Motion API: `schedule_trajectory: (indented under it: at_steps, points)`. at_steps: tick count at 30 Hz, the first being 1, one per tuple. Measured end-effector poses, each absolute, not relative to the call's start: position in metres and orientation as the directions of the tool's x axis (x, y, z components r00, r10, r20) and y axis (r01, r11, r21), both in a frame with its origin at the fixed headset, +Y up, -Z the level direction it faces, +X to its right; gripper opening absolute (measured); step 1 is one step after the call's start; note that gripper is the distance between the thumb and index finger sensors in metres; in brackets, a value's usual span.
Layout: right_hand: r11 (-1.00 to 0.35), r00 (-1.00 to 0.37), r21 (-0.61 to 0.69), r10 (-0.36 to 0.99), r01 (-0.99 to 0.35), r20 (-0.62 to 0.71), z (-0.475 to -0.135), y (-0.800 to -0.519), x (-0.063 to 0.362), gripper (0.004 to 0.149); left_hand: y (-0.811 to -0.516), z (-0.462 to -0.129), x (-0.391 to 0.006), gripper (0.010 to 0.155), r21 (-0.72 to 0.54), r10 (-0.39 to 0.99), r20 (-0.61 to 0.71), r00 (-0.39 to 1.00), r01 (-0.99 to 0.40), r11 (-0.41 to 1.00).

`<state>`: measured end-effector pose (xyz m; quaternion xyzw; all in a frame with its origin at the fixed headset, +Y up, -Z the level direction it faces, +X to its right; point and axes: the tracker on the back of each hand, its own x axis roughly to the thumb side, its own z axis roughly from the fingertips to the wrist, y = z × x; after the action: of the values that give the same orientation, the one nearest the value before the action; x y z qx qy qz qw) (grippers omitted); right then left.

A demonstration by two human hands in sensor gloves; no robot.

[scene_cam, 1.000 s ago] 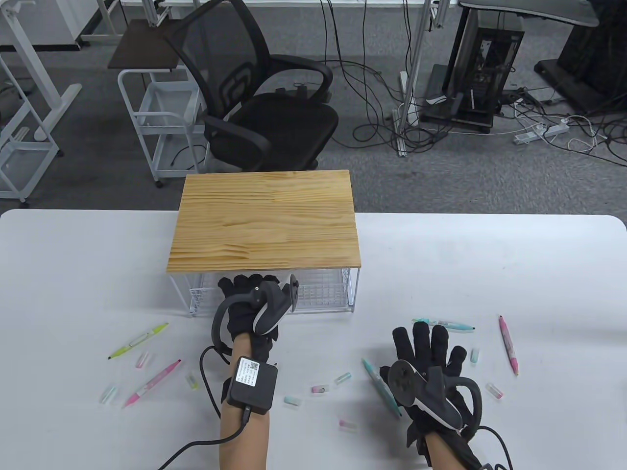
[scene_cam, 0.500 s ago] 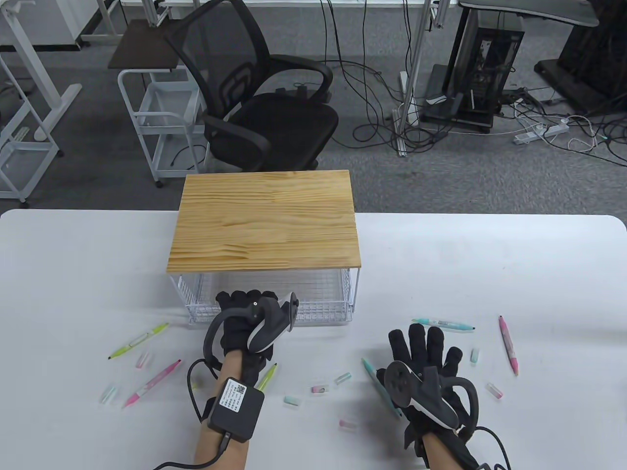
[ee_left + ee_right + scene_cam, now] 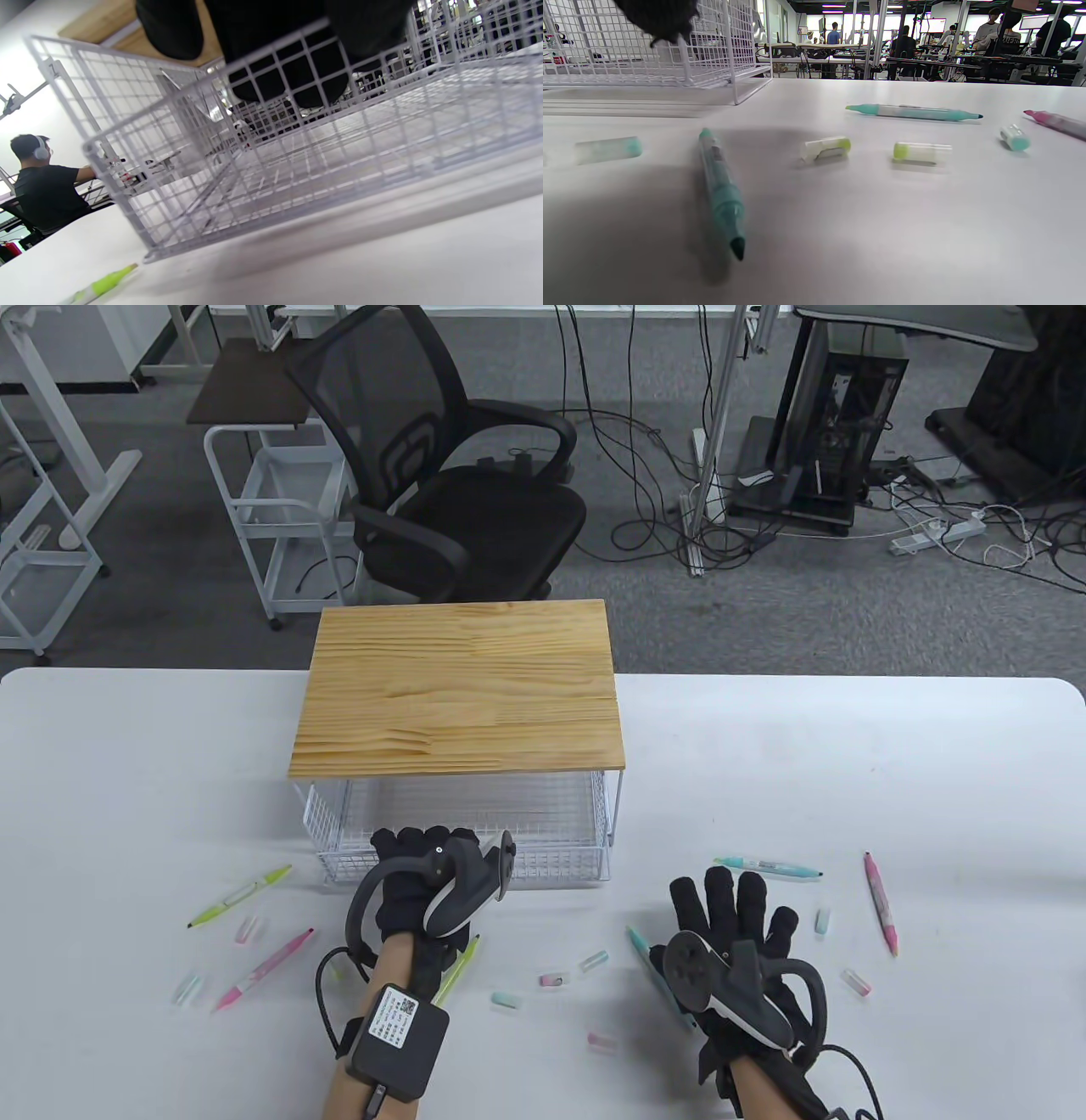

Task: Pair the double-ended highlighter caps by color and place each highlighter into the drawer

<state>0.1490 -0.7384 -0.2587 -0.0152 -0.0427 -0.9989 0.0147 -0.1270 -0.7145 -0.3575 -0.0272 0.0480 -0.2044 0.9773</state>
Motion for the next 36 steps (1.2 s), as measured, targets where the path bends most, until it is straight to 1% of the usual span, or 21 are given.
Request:
schedule_trajectory:
  at_steps: [6,13,17,20,22,24,30,34,36]
  points:
    - [-0.996,-0.999,0.084,-0.024,0.026,0.03,-0.259,-0.739,0.149,0.081,-0.713,-0.356,-0.126,0.038,-0.069,-0.405,-0.086,0.91,0.4,0.914]
    - [-0.995,-0.999,0.092,-0.027,0.029,0.032,-0.259,-0.739,0.149,0.08,-0.715,-0.354,-0.127,0.039,-0.054,-0.373,-0.095,0.923,0.369,0.928]
    - [-0.994,-0.999,0.101,-0.027,0.031,0.035,-0.259,-0.739,0.149,0.081,-0.713,-0.351,-0.129,0.043,-0.074,-0.356,-0.085,0.931,0.35,0.934]
    - [-0.994,-0.999,0.101,-0.031,0.034,0.036,-0.259,-0.739,0.149,0.08,-0.706,-0.343,-0.13,0.054,-0.052,-0.314,-0.077,0.946,0.311,0.949]
    - [-0.995,-0.999,0.1,-0.026,0.03,0.034,-0.259,-0.739,0.149,0.081,-0.701,-0.333,-0.131,0.061,0.01,-0.272,-0.053,0.961,0.273,0.962]
    - [-0.996,-0.999,0.087,-0.018,0.02,0.031,-0.259,-0.738,0.151,0.08,-0.696,-0.322,-0.132,0.065,0.047,-0.249,-0.019,0.968,0.25,0.967]
    - [-0.996,-1.0,0.085,-0.007,0.009,0.02,-0.26,-0.737,0.153,0.081,-0.686,-0.288,-0.136,0.07,0.138,-0.188,0.052,0.981,0.18,0.974]
    - [-0.998,-1.0,0.067,0.012,-0.01,0.024,-0.261,-0.736,0.153,0.081,-0.689,-0.276,-0.144,0.072,0.151,-0.124,0.073,0.99,0.112,0.982]
    - [-0.998,-1.0,0.065,0.018,-0.017,0.023,-0.261,-0.737,0.153,0.081,-0.69,-0.275,-0.147,0.071,0.139,-0.135,0.068,0.988,0.125,0.982]
